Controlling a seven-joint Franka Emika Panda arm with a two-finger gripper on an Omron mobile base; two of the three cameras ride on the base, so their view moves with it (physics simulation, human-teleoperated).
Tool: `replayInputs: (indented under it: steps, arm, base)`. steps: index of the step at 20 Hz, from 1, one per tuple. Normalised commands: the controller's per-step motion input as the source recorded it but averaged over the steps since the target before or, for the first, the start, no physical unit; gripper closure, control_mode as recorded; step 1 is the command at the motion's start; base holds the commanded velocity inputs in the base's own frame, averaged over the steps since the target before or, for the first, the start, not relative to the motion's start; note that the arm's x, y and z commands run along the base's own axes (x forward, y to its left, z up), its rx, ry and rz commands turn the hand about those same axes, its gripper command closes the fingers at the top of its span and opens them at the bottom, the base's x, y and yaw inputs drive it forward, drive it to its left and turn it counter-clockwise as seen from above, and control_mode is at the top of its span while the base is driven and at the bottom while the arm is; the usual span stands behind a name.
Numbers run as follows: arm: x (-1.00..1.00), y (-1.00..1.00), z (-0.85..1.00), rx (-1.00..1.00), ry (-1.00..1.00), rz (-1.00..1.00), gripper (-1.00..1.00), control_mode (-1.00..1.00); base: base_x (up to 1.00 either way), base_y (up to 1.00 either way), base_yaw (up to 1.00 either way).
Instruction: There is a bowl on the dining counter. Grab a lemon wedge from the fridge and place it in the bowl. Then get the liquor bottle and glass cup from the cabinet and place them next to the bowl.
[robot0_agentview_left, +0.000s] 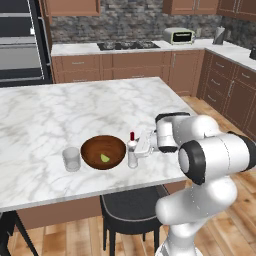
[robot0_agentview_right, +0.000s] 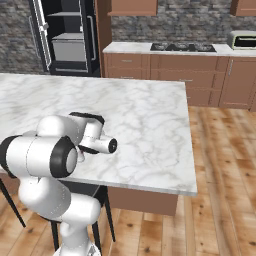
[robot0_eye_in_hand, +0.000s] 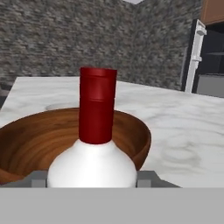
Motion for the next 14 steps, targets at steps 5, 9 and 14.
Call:
replayInputs:
  steps: [5, 9, 14]
  arm:
    - [0.0, -0.02, -0.31, -0.01, -0.03, 0.01, -1.0, -1.0]
    - [0.0, -0.05, -0.11, -0.01, -0.02, 0.0, -1.0, -1.0]
    - [-0.07, -0.22, 0.0, 0.0, -0.09, 0.0, -1.0, -1.0]
  base:
    - [0.0, 0.0, 0.0]
    - [0.0, 0.0, 0.0]
    - [0.0, 0.0, 0.0]
